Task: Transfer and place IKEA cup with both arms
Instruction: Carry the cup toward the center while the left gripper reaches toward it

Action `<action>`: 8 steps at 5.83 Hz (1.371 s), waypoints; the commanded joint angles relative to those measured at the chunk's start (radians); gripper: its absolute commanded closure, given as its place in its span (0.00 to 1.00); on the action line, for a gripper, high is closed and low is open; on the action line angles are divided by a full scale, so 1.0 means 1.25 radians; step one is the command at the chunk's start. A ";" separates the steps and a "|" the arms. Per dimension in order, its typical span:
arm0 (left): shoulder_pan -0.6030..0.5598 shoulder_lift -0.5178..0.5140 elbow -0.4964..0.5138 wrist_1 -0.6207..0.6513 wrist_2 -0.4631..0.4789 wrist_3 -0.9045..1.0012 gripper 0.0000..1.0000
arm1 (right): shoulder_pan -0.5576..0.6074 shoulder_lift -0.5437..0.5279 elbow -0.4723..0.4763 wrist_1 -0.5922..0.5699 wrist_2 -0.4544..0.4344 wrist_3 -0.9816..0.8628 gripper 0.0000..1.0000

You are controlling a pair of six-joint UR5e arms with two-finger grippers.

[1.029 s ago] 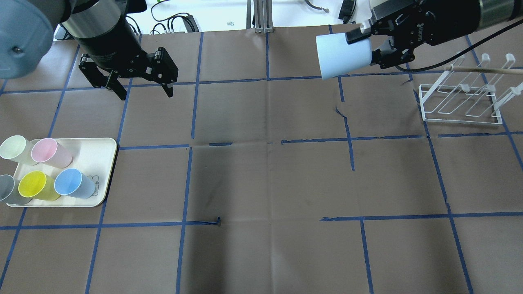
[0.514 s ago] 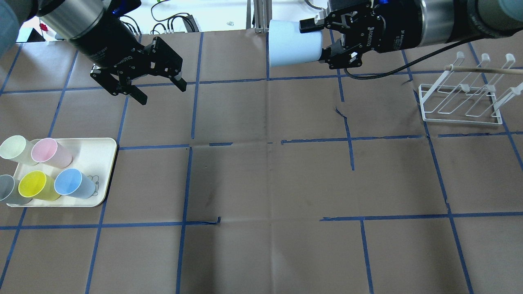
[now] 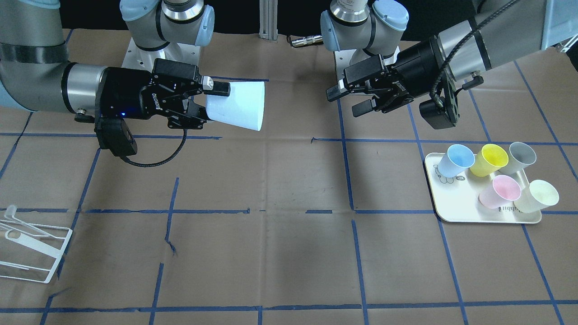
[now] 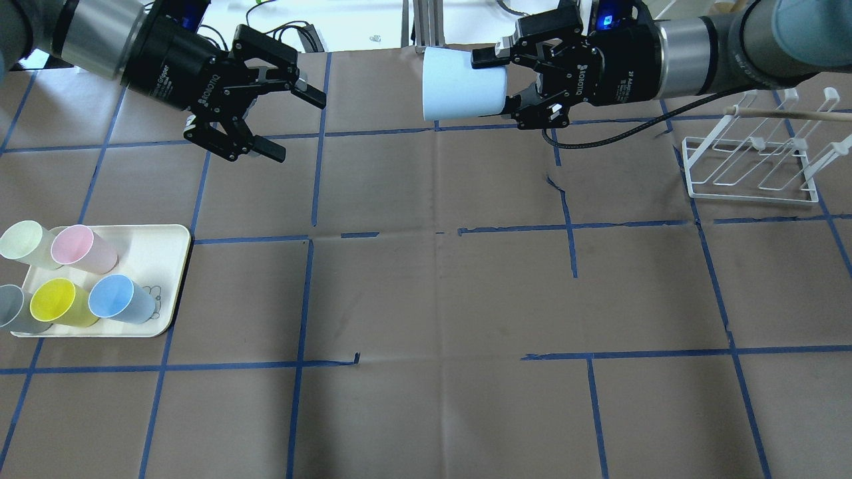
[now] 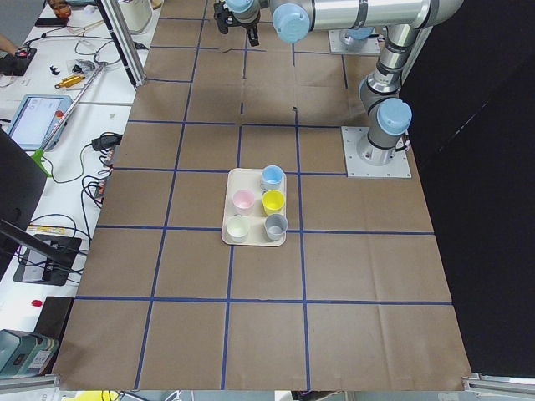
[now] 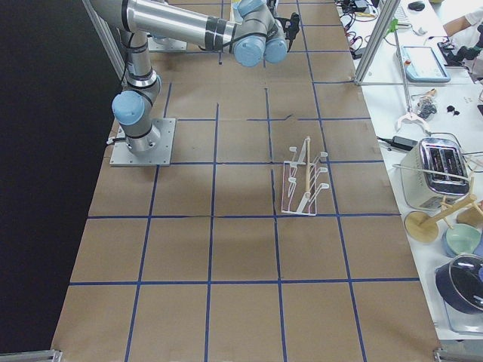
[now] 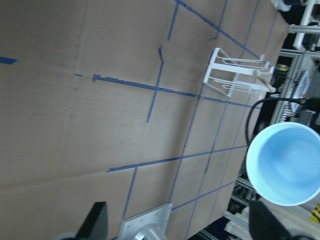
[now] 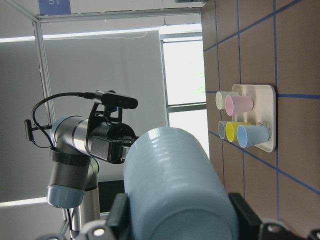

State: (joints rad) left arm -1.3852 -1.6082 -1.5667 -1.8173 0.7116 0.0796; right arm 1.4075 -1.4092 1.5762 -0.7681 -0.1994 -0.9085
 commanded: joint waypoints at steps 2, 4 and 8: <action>0.005 -0.002 -0.044 0.024 -0.256 0.030 0.02 | 0.002 -0.002 0.002 0.007 0.001 0.006 0.64; -0.027 -0.009 -0.050 0.027 -0.343 0.098 0.02 | 0.003 0.003 0.002 0.006 0.001 0.005 0.64; -0.079 -0.063 -0.045 0.128 -0.401 0.049 0.02 | 0.003 0.001 0.001 0.007 0.001 0.010 0.64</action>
State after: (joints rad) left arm -1.4787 -1.6621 -1.6247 -1.7084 0.2150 0.1625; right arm 1.4112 -1.4077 1.5770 -0.7593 -0.1979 -0.8970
